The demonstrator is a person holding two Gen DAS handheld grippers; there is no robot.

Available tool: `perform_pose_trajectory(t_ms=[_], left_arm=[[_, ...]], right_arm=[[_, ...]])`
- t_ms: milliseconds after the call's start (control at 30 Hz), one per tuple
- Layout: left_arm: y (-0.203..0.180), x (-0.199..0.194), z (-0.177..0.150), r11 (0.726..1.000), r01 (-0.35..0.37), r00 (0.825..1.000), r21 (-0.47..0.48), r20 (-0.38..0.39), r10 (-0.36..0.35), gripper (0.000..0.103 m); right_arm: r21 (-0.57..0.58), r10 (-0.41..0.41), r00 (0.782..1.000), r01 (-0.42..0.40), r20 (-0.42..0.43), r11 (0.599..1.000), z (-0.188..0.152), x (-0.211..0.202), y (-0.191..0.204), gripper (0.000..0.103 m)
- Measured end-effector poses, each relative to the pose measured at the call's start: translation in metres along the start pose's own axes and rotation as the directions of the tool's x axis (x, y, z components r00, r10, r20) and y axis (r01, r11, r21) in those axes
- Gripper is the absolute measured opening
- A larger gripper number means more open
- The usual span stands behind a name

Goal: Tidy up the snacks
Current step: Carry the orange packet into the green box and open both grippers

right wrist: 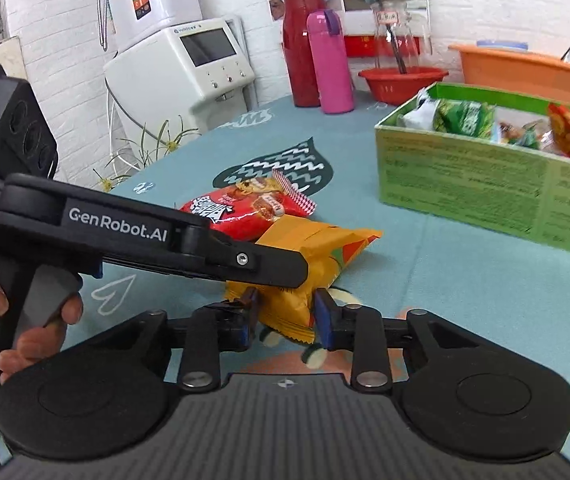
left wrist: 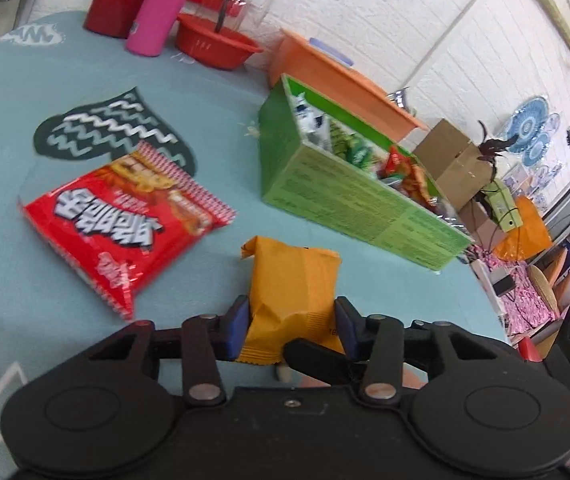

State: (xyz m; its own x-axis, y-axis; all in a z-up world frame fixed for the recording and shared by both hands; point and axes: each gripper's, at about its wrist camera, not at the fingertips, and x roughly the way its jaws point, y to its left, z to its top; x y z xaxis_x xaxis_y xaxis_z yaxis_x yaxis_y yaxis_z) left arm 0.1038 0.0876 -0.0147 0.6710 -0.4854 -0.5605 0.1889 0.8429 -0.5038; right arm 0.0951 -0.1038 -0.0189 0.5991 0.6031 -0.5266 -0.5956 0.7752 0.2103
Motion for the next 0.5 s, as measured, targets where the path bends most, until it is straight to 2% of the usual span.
perform_pose_trajectory(t_ms=[133,267,367,500], left_arm=[[-0.031,-0.009,0.018,0.996,0.046,0.997,0.07,0.051,-0.05,0.071],[-0.061,-0.008,0.045,0.988,0.081,0.991,0.132,0.091,-0.093,0.072],[-0.082,0.001,0.063,0.979,0.085,0.988,0.185,0.109,-0.107,0.072],[-0.097,0.022,0.086,0.973,0.107,0.983,0.203,0.123,-0.134,0.072]], right_arm=[[-0.023,-0.033,0.996,0.036,0.088,0.999,0.009,-0.028,-0.005,0.052],[-0.023,-0.065,0.979,0.071,0.191,0.997,0.029,-0.051,-0.019,0.052],[-0.019,-0.091,0.966,0.098,0.244,0.995,0.044,-0.06,-0.032,0.052],[-0.014,-0.128,0.947,0.138,0.295,0.99,0.063,-0.064,-0.054,0.052]])
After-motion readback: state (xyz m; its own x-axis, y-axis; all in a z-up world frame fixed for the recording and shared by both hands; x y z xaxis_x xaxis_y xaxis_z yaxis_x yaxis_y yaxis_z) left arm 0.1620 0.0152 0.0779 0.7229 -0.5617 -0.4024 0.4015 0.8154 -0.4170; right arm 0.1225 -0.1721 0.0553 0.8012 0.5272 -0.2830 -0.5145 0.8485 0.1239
